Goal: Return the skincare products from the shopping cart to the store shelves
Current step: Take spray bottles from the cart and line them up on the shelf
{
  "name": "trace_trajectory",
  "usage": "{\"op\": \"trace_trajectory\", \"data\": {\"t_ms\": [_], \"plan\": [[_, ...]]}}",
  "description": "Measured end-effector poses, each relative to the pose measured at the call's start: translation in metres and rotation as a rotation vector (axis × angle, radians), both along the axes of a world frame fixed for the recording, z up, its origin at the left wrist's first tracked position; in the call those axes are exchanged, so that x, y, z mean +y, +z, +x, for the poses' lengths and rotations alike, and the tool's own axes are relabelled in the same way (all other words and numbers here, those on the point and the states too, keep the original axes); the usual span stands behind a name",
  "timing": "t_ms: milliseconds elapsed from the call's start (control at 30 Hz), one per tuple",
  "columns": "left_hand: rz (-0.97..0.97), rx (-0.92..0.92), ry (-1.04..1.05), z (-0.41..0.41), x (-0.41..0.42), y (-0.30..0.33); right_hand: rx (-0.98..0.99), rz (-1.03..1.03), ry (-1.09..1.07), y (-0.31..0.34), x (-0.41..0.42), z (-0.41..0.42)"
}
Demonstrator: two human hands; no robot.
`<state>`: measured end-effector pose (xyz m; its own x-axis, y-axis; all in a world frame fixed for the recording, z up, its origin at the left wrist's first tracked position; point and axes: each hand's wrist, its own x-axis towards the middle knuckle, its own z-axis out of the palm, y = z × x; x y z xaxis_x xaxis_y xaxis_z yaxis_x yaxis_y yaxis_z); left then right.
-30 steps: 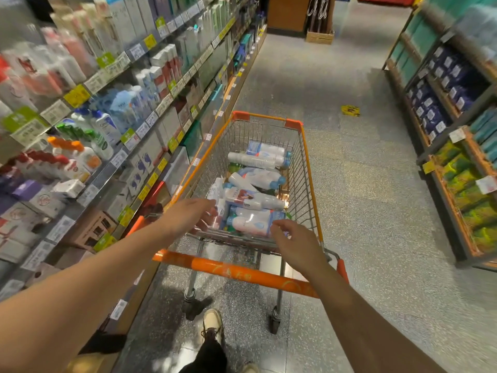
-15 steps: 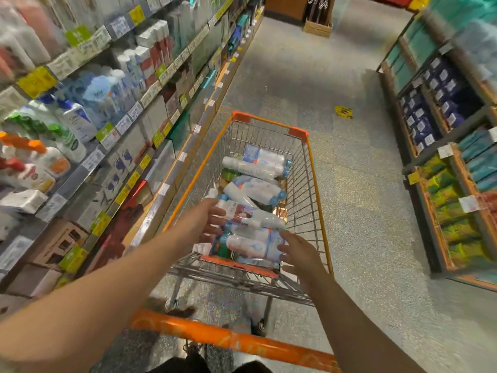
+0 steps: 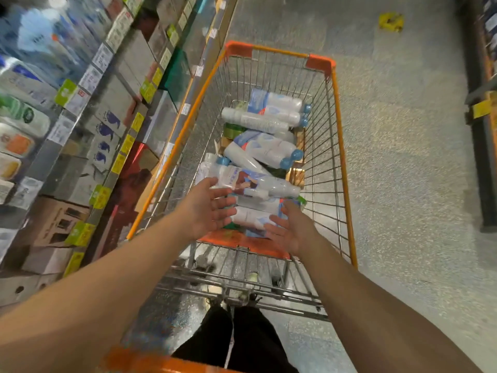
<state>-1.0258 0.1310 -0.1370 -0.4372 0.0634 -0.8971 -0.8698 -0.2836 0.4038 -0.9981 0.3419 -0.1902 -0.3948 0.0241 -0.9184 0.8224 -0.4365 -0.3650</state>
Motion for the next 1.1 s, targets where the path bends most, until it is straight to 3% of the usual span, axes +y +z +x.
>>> {"op": "trace_trajectory", "data": {"t_ms": [233,500,933,1100], "plan": [[-0.003,-0.101,0.099,-0.007,0.021,-0.024,-0.035,-0.076,0.009,-0.061,-0.019,-0.032],[-0.028,-0.136,0.155,-0.01,0.023,-0.031,-0.025,-0.176,-0.184,-0.09,-0.042,-0.06],[-0.073,-0.128,0.195,-0.007,0.013,-0.03,-0.091,-0.062,-0.122,-0.082,-0.047,-0.085],[-0.092,-0.106,0.195,-0.005,0.011,-0.029,0.047,0.054,-0.067,-0.072,-0.049,-0.083]]}}
